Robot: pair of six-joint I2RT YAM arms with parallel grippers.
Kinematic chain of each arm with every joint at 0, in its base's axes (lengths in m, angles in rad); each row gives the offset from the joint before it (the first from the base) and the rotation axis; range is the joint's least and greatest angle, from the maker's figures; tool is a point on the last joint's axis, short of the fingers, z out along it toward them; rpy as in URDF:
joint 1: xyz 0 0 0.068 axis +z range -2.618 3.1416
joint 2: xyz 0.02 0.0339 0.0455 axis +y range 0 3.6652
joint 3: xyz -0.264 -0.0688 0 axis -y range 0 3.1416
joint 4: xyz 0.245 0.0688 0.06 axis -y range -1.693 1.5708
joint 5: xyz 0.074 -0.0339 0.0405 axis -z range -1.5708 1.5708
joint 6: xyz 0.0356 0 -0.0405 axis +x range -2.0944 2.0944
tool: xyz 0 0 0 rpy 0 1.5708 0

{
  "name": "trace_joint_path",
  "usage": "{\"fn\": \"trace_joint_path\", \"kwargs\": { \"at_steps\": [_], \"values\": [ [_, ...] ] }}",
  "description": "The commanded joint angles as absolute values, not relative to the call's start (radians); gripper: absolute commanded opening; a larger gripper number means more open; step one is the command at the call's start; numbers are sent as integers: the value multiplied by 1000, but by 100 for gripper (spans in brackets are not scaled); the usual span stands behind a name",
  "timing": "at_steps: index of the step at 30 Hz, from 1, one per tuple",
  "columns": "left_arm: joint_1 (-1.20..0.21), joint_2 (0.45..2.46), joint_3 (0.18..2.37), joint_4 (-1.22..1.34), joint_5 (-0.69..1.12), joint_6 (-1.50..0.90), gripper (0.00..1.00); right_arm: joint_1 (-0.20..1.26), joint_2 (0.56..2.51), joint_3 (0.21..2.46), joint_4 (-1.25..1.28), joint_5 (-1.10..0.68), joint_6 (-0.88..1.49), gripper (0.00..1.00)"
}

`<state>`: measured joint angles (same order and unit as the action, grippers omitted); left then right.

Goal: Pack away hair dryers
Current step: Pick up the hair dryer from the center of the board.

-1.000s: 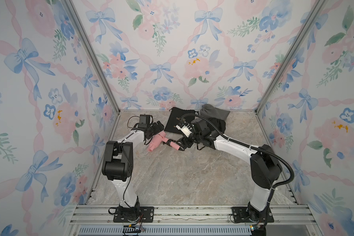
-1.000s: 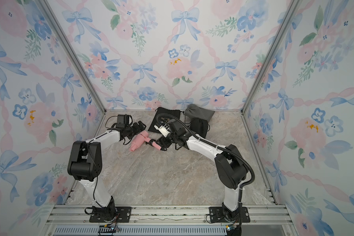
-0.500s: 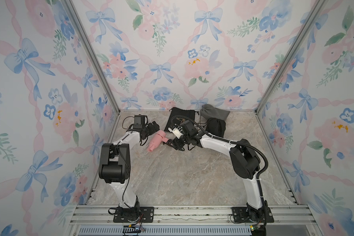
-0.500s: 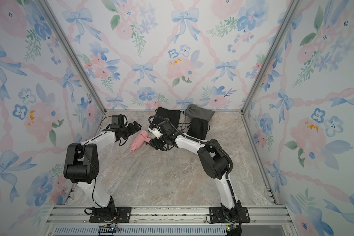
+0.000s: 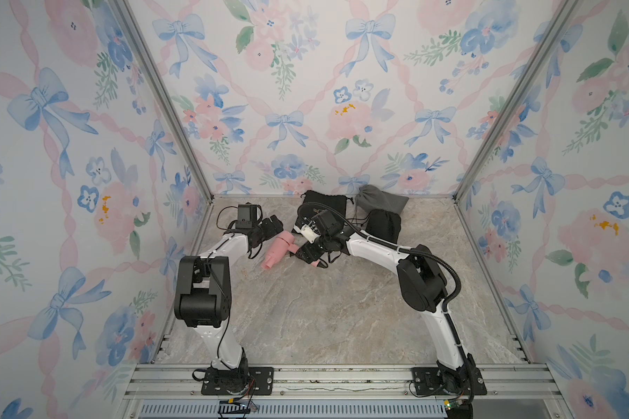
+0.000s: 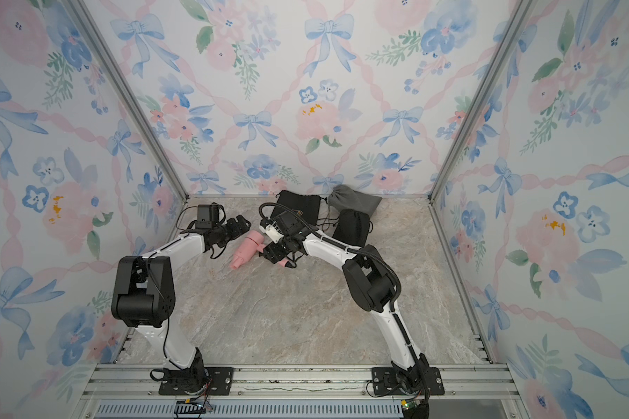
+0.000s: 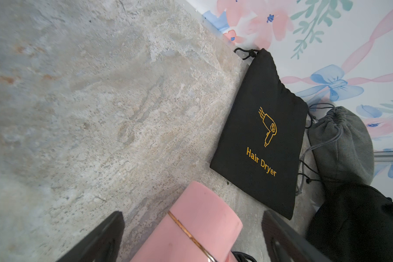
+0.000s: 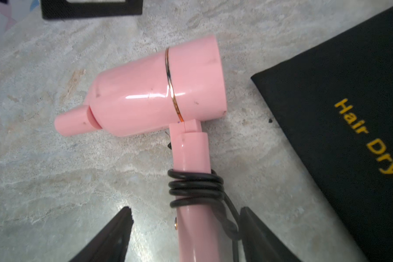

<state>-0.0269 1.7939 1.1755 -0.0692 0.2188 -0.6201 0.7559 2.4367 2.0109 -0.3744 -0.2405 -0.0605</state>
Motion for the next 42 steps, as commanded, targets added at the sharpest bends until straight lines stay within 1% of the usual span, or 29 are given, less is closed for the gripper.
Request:
{"fn": "trace_joint_path", "kwargs": {
  "at_steps": [1, 6, 11, 27, 34, 37, 40, 41, 42],
  "values": [
    [-14, 1760, 1169, -75, 232, -603, 96, 769, 2474, 2021, -445, -220, -76, 76],
    [-3, 1754, 1167, -74, 233, -605, 96, 765, 2508, 2064, -477, -216, -59, 76],
    [1, 1751, 1166, -73, 232, -607, 96, 768, 2568, 2158, -558, -217, -61, 76],
    [12, 1752, 1166, -73, 235, -613, 96, 776, 2613, 2191, -554, -170, -19, 75],
    [14, 1752, 1167, -73, 240, -616, 96, 791, 2653, 2264, -595, -144, -13, 74],
    [15, 1751, 1167, -72, 240, -616, 96, 792, 2669, 2294, -620, -144, -14, 69],
    [15, 1748, 1166, -73, 238, -617, 96, 791, 2667, 2292, -620, -147, -19, 55],
    [16, 1747, 1166, -73, 238, -618, 96, 791, 2661, 2284, -615, -147, -18, 48],
    [16, 1747, 1166, -72, 238, -619, 96, 791, 2654, 2276, -609, -148, -19, 42]
  ]
}}
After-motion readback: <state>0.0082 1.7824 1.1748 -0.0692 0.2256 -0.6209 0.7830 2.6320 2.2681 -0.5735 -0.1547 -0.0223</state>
